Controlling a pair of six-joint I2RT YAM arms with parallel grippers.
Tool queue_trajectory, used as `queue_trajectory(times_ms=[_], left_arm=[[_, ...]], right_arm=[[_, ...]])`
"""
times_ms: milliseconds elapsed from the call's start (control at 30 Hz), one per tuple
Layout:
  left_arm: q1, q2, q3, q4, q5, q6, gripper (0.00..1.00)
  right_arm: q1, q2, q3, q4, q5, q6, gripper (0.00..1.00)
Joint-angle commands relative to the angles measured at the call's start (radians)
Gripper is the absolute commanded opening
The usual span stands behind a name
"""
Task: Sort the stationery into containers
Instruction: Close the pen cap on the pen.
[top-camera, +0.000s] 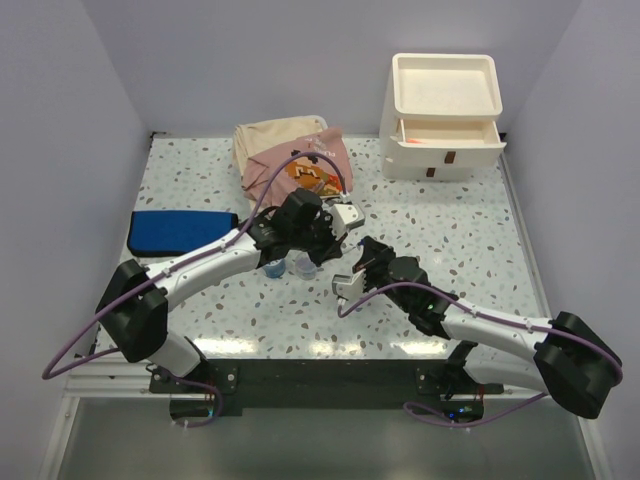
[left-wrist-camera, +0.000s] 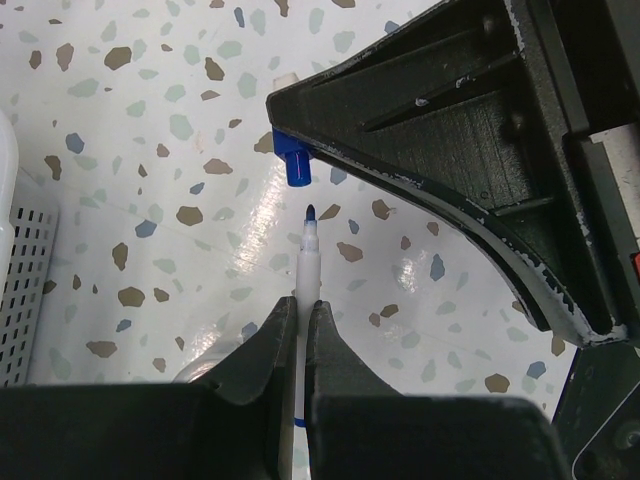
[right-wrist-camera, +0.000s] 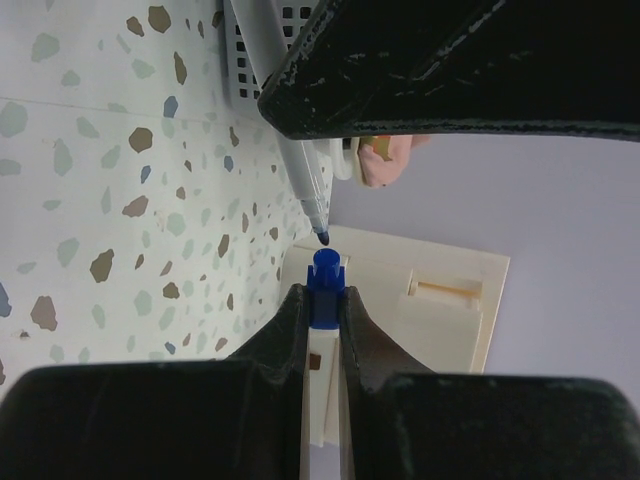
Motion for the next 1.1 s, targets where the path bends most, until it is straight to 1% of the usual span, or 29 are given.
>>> queue_trajectory(times_ms=[0, 800, 1067], left_arm=[[0.006, 0.008, 0.026, 0.056, 0.024, -0.017, 0.0], [0.006, 0.026, 0.032, 0.073, 0.015, -0.023, 0.0], [0.006, 0.026, 0.037, 0.062, 0.014, -0.021, 0.0]], right_arm=[[0.011, -0.002, 0.037, 0.025, 0.0, 0.006, 0.0], [0.014, -0.008, 0.049, -0.04, -0.037, 0.001, 0.0], [0.014, 0.004, 0.059, -0.032, 0.008, 0.018, 0.0]])
